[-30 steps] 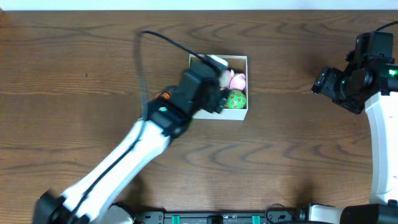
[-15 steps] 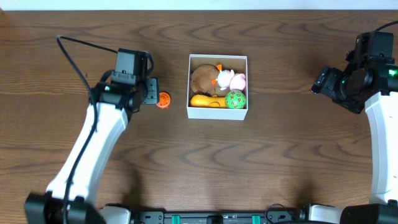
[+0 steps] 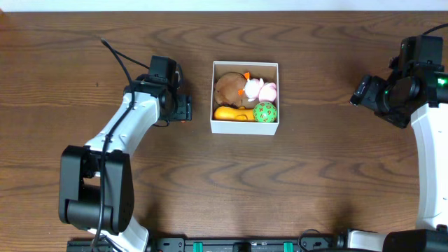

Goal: Pack container
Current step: 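Carry the green ball into the box corner and release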

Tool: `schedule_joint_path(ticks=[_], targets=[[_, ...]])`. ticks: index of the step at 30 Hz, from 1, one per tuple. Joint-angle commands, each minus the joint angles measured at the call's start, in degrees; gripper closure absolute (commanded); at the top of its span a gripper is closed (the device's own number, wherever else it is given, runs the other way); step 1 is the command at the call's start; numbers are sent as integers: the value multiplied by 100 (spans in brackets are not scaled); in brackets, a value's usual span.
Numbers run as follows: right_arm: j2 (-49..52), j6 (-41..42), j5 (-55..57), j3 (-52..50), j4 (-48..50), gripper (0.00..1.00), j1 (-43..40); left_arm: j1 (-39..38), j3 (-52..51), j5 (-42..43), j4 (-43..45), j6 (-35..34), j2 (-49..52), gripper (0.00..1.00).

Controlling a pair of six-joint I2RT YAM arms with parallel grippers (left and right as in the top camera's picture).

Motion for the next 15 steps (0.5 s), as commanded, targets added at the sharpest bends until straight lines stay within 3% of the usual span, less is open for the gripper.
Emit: schedule_joint_path(ticks=[1,7,14,15], targets=[[-11,-72,-17,-22,2,15,-15,17,28,57,-2,-7,-114,33],[-11,-72,-17,-22,9,16,-15,-24,273,190,-363,-13,-787,70],[-11,-70,-17,-22,39,27,-15,-835,343,616,-321,-7,-1805,94],[-11,-70,-17,-22,48,29,-15,-1032,343,616,-264,-2,-1843,94]])
